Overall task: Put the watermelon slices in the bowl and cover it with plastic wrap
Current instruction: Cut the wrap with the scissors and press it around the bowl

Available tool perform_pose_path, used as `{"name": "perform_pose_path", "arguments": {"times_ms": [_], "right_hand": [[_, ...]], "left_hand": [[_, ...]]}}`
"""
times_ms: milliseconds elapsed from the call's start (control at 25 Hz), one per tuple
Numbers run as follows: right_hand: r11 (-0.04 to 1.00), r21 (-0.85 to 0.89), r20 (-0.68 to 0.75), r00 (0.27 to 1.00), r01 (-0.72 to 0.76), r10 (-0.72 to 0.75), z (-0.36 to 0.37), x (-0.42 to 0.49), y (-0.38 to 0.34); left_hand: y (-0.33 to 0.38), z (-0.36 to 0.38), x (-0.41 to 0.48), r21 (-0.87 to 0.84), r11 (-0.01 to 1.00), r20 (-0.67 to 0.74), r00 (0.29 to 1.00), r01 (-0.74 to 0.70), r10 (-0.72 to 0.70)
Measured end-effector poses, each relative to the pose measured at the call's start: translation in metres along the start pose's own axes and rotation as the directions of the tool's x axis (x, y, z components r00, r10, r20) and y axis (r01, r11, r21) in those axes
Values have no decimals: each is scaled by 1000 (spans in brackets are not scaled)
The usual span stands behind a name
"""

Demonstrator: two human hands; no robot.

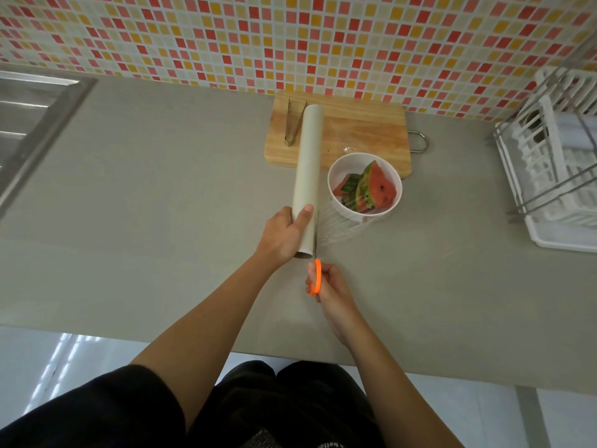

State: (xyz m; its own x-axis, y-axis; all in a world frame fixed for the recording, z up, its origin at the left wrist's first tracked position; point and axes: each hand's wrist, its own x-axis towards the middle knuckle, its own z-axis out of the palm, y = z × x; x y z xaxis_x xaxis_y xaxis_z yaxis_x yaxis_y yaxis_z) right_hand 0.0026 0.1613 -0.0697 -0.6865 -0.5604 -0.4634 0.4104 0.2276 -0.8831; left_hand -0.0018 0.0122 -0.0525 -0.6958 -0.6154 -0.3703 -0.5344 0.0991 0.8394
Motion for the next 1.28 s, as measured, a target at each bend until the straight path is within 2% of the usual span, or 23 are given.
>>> {"name": "perform_pose_path", "arguments": {"times_ms": [320,440,600,680,840,1040,1280], "right_hand": [[999,10,41,998,40,-40,-9,18,-7],[997,-74,15,1000,-18,19,-12,29,-14],[989,-146,5,999,33,-32,-12,36,-22],[990,-132,3,999,54,-54,-12,38,-21],[993,-117,31,999,13,-10,-11,49,-30],[988,-143,-19,998,50,-53,-7,61,-36],[993,-120,-42,999,6,-11,-6,82,-42]], "left_hand": [[-1,2,0,26,999,-15,999,-37,37],[-3,2,0,29,999,-11,999,-37,38],[-4,4,0,2,1000,-24,1000,-15,15],[-4,5,0,2,1000,-22,1000,-13,13],[-6,5,0,-21,999,-17,1000,-26,26],[-6,4,-1,-48,998,-15,999,-42,41],[-12,1,-1,-39,999,2,999,-36,36]]}}
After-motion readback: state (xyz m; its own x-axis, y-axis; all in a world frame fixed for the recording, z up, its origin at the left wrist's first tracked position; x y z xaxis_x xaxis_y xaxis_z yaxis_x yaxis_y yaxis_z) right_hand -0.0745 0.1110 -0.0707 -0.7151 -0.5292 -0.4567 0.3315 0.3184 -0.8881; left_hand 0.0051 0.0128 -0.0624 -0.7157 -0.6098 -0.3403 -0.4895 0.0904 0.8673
